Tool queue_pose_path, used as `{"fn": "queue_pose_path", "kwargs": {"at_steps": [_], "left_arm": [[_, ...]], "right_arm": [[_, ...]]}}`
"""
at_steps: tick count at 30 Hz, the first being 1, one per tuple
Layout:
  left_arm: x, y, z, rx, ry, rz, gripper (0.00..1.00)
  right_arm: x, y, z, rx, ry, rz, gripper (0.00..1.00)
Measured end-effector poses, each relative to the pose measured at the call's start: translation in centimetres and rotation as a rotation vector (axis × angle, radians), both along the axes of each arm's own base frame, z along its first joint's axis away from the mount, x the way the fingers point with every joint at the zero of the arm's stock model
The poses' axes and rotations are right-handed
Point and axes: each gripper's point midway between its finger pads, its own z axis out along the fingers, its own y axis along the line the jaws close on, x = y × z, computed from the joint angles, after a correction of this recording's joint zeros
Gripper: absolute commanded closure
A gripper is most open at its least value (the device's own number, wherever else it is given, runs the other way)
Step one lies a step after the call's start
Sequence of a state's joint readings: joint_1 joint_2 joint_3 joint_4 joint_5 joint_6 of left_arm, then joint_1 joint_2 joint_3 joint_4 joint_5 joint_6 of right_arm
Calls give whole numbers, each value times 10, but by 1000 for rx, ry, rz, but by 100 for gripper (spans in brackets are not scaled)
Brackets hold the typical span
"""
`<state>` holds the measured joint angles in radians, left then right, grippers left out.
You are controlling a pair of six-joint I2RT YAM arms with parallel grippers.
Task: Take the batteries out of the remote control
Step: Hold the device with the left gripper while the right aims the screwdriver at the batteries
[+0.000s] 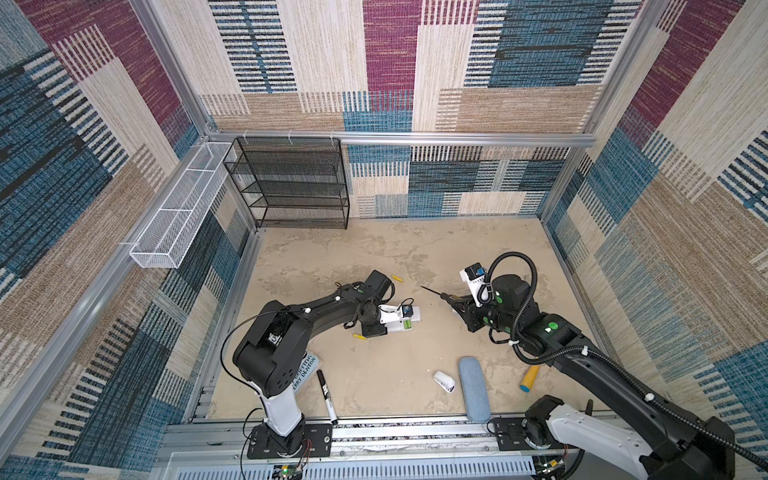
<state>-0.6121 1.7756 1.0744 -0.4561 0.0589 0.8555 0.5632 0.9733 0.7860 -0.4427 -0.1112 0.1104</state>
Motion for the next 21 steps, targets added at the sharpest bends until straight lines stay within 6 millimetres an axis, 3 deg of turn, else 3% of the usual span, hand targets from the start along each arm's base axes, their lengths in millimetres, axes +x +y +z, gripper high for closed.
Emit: {"fn": "queue_pose_path", "kwargs": {"at_steps": [12, 21], "left_arm": [[17, 10, -1, -9, 1, 68, 50], [17, 12, -2, -24, 13, 72, 49]], "right_arm": [[-26, 18, -25, 28, 99, 47, 100], [-48, 36, -40, 39, 149, 105, 100]]}}
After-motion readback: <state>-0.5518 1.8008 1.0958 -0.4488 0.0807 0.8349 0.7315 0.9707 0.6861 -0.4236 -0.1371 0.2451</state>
